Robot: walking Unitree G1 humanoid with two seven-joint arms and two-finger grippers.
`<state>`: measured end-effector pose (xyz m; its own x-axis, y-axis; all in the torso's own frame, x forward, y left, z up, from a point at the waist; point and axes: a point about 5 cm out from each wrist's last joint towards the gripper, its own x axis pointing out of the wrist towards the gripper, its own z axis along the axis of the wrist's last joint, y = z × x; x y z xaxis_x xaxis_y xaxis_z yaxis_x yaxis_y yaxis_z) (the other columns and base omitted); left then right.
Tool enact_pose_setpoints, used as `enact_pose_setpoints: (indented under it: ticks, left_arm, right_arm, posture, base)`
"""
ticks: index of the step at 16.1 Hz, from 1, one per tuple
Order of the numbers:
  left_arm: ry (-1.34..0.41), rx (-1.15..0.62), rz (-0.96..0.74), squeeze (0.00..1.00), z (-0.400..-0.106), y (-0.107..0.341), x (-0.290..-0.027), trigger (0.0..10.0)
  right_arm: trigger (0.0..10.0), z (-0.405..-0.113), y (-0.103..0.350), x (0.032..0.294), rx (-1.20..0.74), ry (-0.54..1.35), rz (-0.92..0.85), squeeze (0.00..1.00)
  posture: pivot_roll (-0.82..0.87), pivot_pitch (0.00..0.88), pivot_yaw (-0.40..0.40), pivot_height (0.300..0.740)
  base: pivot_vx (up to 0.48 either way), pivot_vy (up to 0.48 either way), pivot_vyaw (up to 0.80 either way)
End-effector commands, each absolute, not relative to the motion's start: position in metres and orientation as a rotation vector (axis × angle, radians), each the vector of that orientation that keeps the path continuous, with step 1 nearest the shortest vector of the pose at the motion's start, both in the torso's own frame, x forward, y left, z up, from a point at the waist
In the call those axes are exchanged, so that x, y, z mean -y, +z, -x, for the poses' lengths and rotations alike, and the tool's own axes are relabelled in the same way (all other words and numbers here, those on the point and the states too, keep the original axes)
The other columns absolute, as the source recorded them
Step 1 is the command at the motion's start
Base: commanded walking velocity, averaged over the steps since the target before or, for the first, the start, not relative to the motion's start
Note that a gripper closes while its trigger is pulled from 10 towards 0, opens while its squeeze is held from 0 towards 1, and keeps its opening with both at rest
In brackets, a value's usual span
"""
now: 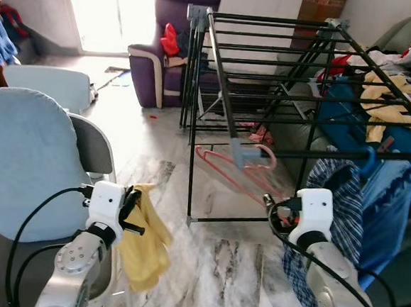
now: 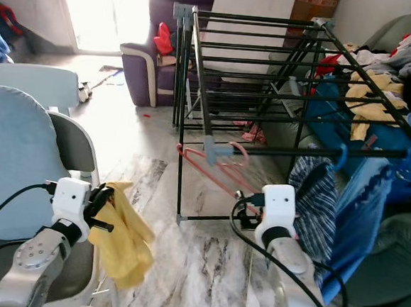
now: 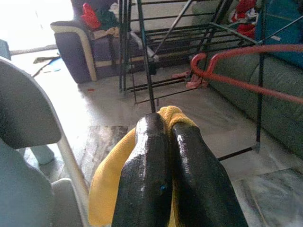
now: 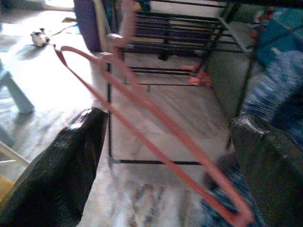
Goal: Hang hanger
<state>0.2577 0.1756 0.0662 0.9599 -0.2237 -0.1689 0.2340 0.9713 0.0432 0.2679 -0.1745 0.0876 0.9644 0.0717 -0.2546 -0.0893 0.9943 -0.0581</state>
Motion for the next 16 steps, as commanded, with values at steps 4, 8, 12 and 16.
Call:
enact_pose_setpoints:
  ticks: [4, 8, 12, 16]
  left_arm:
    - [-0.253, -0.108, -0.076, 0.0, -0.263, 0.078, -0.172, 10.0]
    - [-0.269, -0.108, -0.078, 0.0, -0.263, 0.078, -0.17, 10.0]
    - [-0.28, -0.105, -0.085, 0.0, -0.264, 0.077, -0.169, 10.0]
    - [-0.28, -0.104, -0.09, 0.0, -0.265, 0.077, -0.169, 10.0]
  right_arm:
    - [10.0, -0.267, 0.09, 0.192, -0.263, 0.013, 0.152, 0.0]
    - [10.0, -0.272, 0.085, 0.2, -0.307, 0.088, 0.172, 0.0]
    - [10.0, -0.285, 0.082, 0.202, -0.342, 0.213, 0.203, 0.0]
    - [10.0, -0.306, 0.089, 0.195, -0.311, 0.356, 0.249, 0.0]
  posture:
    - [-0.08, 0.006, -0.008, 0.74]
    - [-0.09, 0.01, -0.002, 0.74]
    - [-0.09, 0.012, 0.0, 0.74]
    - [-0.09, 0.015, 0.0, 0.74]
  base:
    - [0.0, 0.0, 0.0]
    - [0.0, 0.0, 0.0]
    - [0.0, 0.0, 0.0]
    - [0.0, 0.0, 0.0]
